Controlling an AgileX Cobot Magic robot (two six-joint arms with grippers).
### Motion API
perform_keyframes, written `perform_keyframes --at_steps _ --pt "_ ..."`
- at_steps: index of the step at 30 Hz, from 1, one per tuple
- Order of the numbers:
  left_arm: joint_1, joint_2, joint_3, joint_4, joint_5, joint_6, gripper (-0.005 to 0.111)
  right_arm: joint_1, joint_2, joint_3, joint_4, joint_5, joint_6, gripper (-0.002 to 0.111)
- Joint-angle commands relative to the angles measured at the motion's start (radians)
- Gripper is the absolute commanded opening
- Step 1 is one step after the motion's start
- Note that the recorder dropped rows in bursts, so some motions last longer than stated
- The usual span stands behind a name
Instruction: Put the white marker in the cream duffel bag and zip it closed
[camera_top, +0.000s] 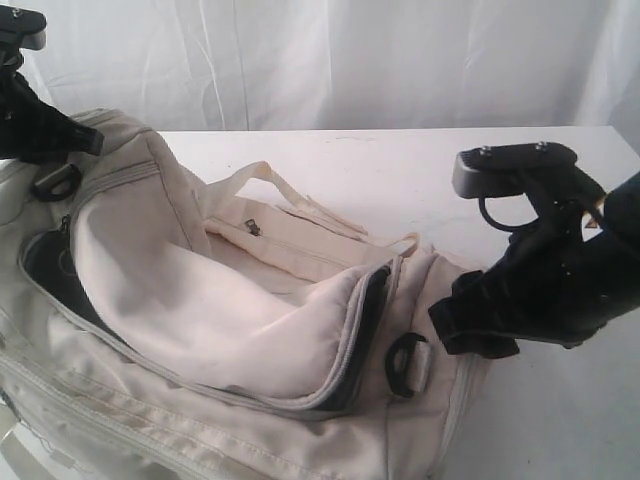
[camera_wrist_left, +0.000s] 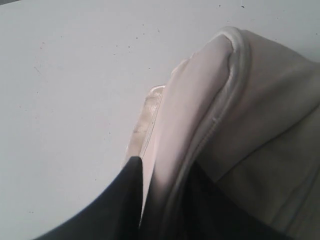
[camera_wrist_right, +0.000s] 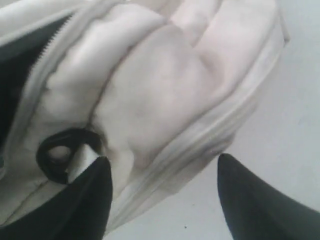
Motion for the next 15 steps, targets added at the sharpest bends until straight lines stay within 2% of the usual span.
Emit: perform_keyframes --at_steps 1,5,7,15 --pt "-0.002 -0.017 -0.004 -0.004 0.012 0.006 0.032 -0.043 0.000 0.067 0.146 -0.039 -0.065 0.058" --pt "-0.002 -0.017 -0.004 -0.004 0.010 0.009 0.032 -0.043 0.000 0.135 0.332 -0.163 -0.159 0.058" --pt "-0.002 -0.017 -0.004 -0.004 0.010 0.019 0.032 -0.043 0.000 0.150 0.373 -0.206 -0.189 0.053" --pt "-0.002 -0.017 -0.004 -0.004 0.019 0.041 0.032 -0.051 0.017 0.158 0.312 -0.370 -0.179 0.005"
